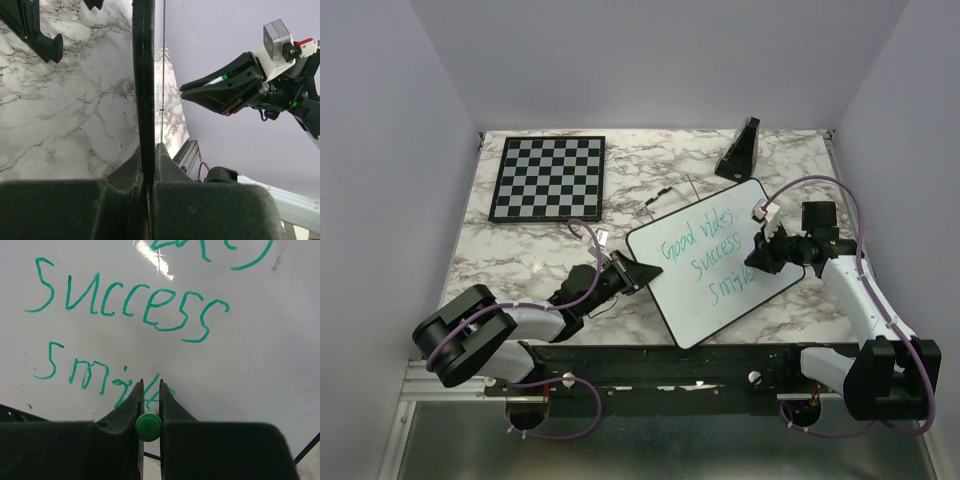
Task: Write a sentence on the whiteboard
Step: Write a sentence on the whiteboard, then put down the whiteboard on the whiteboard stand.
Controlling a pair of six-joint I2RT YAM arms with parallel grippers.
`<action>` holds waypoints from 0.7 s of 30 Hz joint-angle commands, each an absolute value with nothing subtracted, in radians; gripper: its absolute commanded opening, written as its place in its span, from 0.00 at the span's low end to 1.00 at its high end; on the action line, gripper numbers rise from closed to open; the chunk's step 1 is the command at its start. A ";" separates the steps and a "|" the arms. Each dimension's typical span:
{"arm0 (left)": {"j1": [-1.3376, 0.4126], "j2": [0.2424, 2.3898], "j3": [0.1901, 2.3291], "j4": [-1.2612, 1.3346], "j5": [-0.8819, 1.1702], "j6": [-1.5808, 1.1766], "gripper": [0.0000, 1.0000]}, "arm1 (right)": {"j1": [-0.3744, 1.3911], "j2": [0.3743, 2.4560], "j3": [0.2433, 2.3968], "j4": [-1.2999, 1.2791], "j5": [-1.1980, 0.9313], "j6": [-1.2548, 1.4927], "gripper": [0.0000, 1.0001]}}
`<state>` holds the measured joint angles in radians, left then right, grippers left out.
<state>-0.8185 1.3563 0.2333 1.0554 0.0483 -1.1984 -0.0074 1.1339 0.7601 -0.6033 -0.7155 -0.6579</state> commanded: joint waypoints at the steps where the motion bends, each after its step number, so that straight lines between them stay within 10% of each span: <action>1: -0.827 1.332 0.242 1.163 0.072 -1.170 0.00 | -0.009 1.152 0.765 -0.582 -0.632 -0.654 0.01; 21: -0.825 1.322 0.274 1.163 0.143 -1.120 0.00 | -0.028 0.873 0.821 -0.408 -0.911 -0.302 0.00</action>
<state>-0.8185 1.3560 0.2333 1.0630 0.0601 -1.1847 -0.0151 0.9409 0.8936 -0.5011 -0.7612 -0.4583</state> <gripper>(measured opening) 0.073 0.165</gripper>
